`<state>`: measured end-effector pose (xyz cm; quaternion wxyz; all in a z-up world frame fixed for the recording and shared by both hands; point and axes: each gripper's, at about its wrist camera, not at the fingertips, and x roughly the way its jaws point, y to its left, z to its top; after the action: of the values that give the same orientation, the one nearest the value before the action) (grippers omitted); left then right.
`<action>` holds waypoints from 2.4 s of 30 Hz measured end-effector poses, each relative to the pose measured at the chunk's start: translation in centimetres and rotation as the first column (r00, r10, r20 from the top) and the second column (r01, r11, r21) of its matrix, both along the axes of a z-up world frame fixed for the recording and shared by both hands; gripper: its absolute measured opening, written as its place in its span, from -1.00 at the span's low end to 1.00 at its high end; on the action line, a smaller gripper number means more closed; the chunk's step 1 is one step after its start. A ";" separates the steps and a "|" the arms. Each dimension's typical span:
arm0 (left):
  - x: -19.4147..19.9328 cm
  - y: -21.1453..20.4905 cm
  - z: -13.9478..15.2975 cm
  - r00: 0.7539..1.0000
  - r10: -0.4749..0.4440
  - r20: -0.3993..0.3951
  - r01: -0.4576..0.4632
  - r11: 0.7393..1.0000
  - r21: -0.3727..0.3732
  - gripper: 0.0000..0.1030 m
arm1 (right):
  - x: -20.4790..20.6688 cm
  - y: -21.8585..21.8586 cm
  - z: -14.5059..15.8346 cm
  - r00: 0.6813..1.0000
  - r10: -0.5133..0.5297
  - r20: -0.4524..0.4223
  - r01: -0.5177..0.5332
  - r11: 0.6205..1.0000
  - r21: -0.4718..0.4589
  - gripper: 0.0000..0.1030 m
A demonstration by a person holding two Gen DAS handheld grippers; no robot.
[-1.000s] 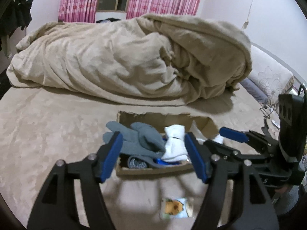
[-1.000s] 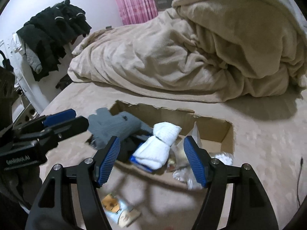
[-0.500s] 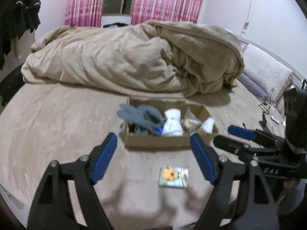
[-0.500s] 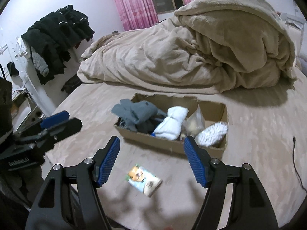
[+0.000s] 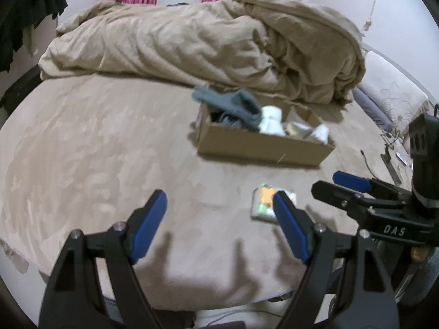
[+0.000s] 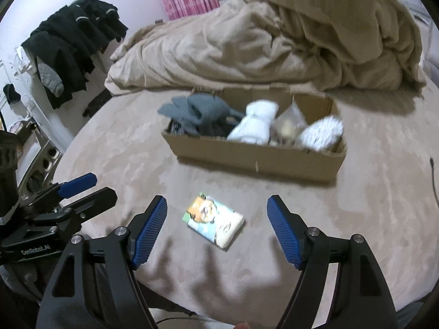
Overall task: Organize objects
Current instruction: 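Grasp the cartoon-printed tissue pack with the right tool, then carry the printed tissue pack into the box and open the right tool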
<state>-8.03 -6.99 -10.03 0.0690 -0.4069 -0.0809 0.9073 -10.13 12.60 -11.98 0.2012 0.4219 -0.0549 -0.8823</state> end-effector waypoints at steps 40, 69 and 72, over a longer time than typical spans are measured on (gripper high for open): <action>-1.8 1.3 -3.9 0.994 -0.007 0.106 0.007 1.000 0.002 0.57 | -2.4 -0.3 -4.7 0.995 0.012 0.097 -0.012 1.000 -0.010 -0.12; -10.2 5.8 4.3 0.996 -0.056 -0.075 0.055 0.998 -0.016 0.58 | -8.6 8.6 5.8 0.978 -0.095 -0.186 0.116 0.988 0.103 -0.12; -11.6 6.1 4.0 0.996 -0.055 -0.074 0.054 0.998 -0.016 0.58 | -10.4 9.1 5.1 0.978 -0.105 -0.181 0.128 0.984 0.124 -0.12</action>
<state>-19.61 -0.89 -6.04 0.0938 -0.3755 -0.0609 0.9201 -20.49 21.68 -6.87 0.1241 0.3520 -0.0020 -0.9277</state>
